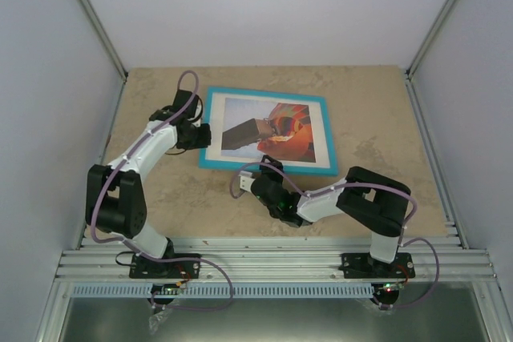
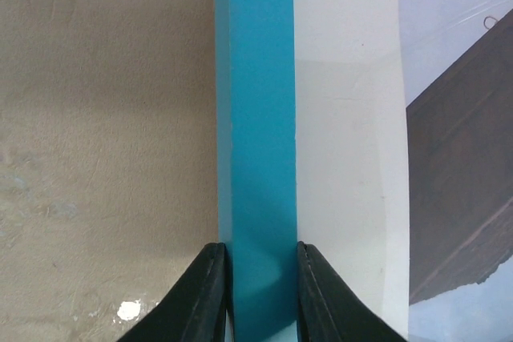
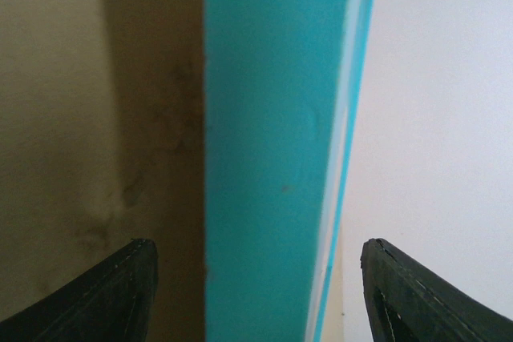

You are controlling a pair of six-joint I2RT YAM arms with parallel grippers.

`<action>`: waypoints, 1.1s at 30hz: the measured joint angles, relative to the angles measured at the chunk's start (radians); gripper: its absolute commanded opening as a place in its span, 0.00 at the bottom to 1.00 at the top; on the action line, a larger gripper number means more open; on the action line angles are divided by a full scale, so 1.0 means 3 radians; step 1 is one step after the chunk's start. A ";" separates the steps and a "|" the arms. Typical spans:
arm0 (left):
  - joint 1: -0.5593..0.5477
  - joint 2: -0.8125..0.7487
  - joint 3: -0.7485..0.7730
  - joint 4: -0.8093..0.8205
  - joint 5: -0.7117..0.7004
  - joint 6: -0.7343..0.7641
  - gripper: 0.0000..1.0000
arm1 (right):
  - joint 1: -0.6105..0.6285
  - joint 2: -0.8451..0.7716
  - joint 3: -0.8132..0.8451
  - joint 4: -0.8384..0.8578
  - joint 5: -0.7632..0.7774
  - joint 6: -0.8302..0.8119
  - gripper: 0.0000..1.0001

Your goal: Take the photo out of the frame

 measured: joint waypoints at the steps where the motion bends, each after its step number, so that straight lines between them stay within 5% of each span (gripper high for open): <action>1: 0.0000 -0.0015 0.0000 -0.0014 0.0000 0.0000 0.00 | 0.0000 0.0043 -0.0001 0.0113 0.0047 -0.0078 0.68; 8: 0.0000 -0.0184 -0.0034 -0.0052 0.0003 -0.0006 0.01 | -0.0001 0.0333 -0.0018 0.0987 0.0233 -0.0595 0.44; 15: 0.0000 -0.0505 -0.0212 -0.0006 0.0005 -0.0114 0.11 | 0.0000 0.0318 -0.0034 0.1479 0.0320 -0.0893 0.01; 20: 0.0010 -0.0764 -0.0327 0.0061 -0.0015 -0.0239 0.25 | 0.0009 0.0167 -0.0062 0.1527 0.0309 -0.1031 0.00; 28: 0.0234 -0.1553 -0.0448 0.0268 -0.0028 -0.0512 0.77 | 0.0020 -0.0122 -0.0099 0.1394 0.0257 -0.1194 0.00; 33: 0.0261 -0.2035 -0.0379 0.0334 -0.0120 -0.0673 0.99 | 0.0014 -0.0429 -0.0098 0.1141 0.0262 -0.1181 0.00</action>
